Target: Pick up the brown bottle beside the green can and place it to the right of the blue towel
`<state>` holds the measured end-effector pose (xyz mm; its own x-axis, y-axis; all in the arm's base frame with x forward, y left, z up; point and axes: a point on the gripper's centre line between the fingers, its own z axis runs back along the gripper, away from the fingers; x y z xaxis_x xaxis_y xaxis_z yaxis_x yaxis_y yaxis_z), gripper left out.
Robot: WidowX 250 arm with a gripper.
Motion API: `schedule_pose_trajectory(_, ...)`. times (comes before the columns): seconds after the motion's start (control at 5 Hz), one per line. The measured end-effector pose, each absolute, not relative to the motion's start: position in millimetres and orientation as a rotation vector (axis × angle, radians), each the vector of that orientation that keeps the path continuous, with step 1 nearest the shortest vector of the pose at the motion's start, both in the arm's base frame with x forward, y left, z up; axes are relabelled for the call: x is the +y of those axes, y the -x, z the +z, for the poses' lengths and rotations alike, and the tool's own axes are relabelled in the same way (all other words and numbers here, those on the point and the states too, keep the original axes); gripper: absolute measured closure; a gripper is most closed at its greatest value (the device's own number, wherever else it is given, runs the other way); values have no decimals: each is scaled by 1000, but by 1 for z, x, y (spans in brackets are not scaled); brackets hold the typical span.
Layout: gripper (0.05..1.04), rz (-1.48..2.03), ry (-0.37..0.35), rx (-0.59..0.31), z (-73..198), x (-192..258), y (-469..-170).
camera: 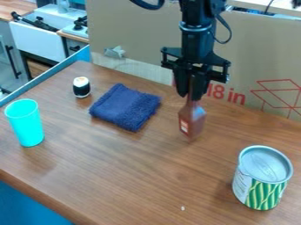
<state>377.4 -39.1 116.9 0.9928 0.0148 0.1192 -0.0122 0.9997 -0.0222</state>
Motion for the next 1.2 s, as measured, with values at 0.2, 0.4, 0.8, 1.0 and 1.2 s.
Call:
schedule_pose_trajectory(0.2,750,78,11,-79,104,-40,-385)
schedule_pose_trajectory(0.4,750,75,12,-84,102,-40,-389)
schedule_pose_trajectory(0.8,370,54,22,-50,92,-42,-384)
schedule_pose_trajectory(1.0,105,20,-9,-58,107,-43,-376)
schedule_pose_trajectory(1.2,79,-1,-19,-126,138,-50,-366)
